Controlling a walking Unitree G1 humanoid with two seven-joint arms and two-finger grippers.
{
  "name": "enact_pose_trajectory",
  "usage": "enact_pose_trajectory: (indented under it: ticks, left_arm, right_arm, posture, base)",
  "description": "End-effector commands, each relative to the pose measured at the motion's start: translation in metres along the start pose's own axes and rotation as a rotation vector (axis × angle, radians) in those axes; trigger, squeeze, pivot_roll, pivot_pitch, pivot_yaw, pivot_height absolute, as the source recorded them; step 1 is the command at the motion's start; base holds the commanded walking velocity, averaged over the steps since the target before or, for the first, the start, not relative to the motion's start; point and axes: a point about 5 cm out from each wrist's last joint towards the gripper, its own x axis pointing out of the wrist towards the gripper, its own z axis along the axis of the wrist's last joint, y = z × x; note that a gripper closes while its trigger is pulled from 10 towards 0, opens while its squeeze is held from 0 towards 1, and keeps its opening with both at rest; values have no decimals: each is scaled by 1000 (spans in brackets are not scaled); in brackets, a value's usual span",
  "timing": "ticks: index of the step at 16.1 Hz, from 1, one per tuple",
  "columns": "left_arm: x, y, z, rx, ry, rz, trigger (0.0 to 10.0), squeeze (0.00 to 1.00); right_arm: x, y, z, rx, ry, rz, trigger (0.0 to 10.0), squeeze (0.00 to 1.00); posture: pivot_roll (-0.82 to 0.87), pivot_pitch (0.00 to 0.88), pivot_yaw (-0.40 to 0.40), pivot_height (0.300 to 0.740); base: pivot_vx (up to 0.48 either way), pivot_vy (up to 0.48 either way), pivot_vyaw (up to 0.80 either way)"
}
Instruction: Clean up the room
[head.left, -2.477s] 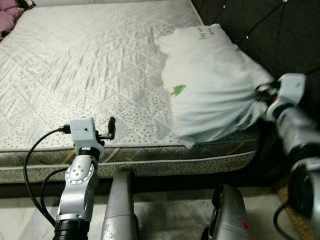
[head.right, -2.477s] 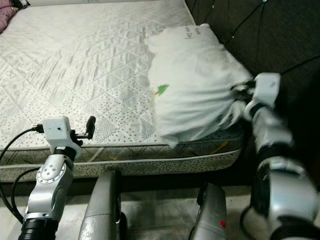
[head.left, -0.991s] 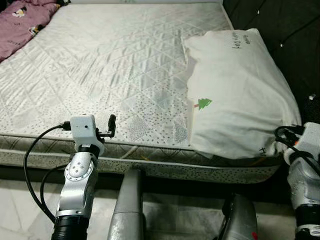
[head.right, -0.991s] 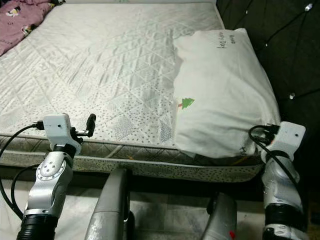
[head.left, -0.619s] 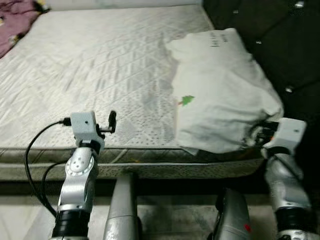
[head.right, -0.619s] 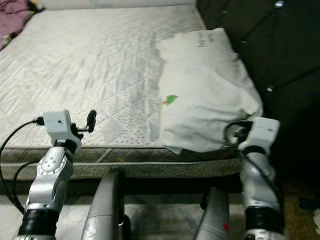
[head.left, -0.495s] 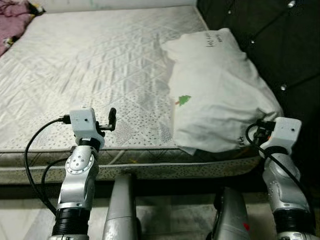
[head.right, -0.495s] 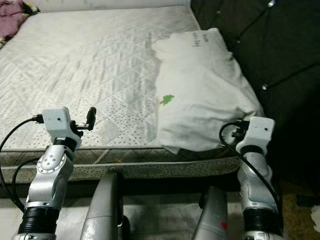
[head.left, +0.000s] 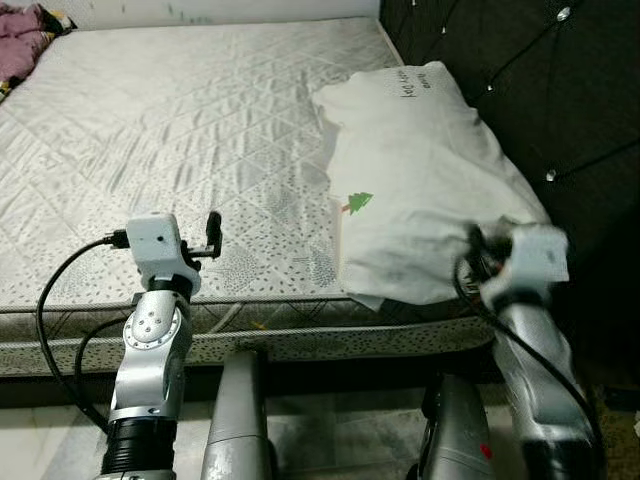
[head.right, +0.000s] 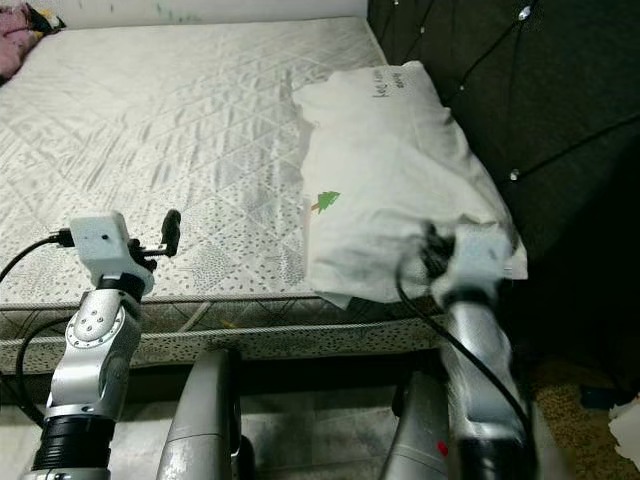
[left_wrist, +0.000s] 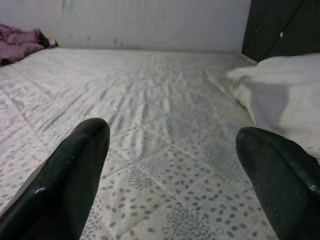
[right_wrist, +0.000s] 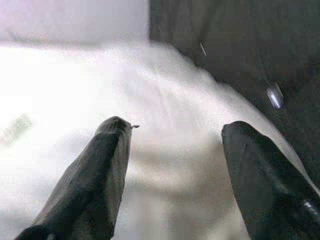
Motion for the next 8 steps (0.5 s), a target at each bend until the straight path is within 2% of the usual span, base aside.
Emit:
enact_pose_trajectory:
  ticks: [1, 2, 5, 6, 8]
  left_arm:
    - [2, 0, 7, 0, -30, 5, 10000, 0]
    - [4, -1, 7, -2, -32, 4, 10000, 0]
    - [5, -1, 7, -3, -33, 5, 10000, 0]
    - [5, -2, 7, -1, -31, 5, 10000, 0]
    - [3, -3, 5, 1, -24, -2, 10000, 0]
  right_arm:
    - [0, 6, 6, 18, -24, 25, 10000, 1000]
    - [1, 15, 9, 47, -34, 40, 10000, 1000]
    - [5, 28, 16, 81, -57, 85, 10000, 1000]
    - [11, 32, 23, 90, -86, 94, 10000, 0]
    - [18, 34, 27, 96, -95, 87, 10000, 0]
  posture:
    - [-22, 0, 43, 526]
    - [-19, 0, 44, 526]
    - [-21, 0, 48, 526]
    - [-20, 0, 53, 536]
    - [-19, 0, 60, 561]
  base:
    - [0, 0, 0]
    - [0, 0, 0]
    - [0, 0, 0]
    - [0, 0, 0]
    - [0, 0, 0]
